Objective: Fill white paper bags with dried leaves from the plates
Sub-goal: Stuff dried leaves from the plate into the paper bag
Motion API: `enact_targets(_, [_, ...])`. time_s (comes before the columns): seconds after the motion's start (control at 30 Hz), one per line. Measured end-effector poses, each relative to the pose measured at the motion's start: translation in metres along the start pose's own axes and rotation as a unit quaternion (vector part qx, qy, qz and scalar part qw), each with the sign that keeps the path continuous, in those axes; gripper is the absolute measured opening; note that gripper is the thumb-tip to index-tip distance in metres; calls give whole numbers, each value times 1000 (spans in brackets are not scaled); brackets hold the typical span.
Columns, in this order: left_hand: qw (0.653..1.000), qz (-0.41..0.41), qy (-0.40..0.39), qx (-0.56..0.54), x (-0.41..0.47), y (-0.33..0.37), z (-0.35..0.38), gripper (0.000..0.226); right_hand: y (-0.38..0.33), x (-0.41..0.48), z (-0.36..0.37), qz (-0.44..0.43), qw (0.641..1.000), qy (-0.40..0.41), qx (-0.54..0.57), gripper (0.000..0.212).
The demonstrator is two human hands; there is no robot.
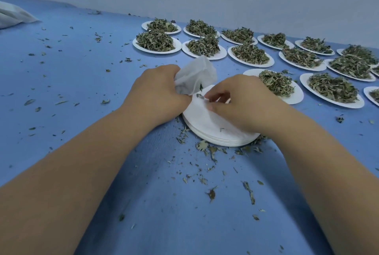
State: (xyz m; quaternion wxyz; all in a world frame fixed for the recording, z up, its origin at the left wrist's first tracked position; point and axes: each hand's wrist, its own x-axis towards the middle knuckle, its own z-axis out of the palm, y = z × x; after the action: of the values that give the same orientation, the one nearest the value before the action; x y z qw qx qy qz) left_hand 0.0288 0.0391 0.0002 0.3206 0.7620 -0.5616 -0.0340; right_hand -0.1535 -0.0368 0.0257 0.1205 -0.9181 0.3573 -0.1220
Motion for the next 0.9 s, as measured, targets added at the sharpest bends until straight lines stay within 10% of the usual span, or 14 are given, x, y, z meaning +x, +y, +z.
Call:
enact_targets(0.37, [1000,-11,3,-17,0,-1,2,22,-8,-1,1,-56,998,-36,-4,25])
enact_targets(0.57, [1000,-3,10,-14,0,-2,3,20,4,-4,-11,-34,999,24,22,23])
enact_targets(0.73, [999,30,34,1,2,-6,7,19,-3,-6,-24,-39,937,246,245,27])
enact_targets(0.9, [995,61,40,71,11,-12,16,13,-21,-7,-5,-73,956,173,225,17])
